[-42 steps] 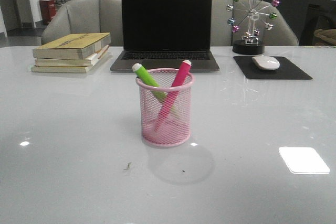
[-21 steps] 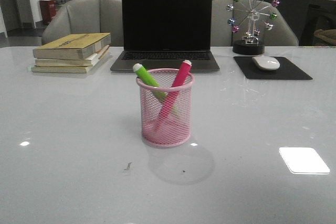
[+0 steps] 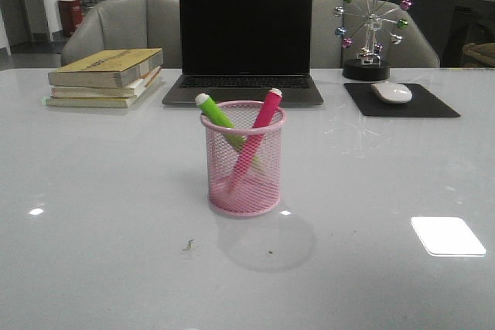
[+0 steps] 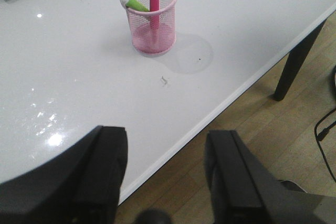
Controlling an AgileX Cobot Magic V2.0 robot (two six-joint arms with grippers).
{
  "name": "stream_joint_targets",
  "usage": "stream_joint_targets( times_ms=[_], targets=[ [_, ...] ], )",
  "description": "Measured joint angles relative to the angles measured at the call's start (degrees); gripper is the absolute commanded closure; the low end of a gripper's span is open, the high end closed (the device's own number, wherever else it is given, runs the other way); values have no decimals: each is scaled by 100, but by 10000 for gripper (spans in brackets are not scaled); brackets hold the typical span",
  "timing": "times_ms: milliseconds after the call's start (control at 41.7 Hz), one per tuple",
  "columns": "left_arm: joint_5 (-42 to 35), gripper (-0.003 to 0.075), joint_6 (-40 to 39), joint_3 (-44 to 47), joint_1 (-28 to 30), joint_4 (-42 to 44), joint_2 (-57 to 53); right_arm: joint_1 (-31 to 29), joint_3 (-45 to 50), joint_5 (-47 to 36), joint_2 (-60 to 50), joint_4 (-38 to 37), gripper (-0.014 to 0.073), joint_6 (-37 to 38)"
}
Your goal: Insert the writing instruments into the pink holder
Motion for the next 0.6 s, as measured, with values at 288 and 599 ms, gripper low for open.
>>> stream_joint_targets(
  times_ms=[288, 599],
  targets=[
    [11, 482, -112, 54, 0, 191, 0, 0, 0, 0, 0, 0, 372, 0],
    [11, 629, -582, 54, 0, 468, 0, 0, 0, 0, 0, 0, 536, 0]
  ],
)
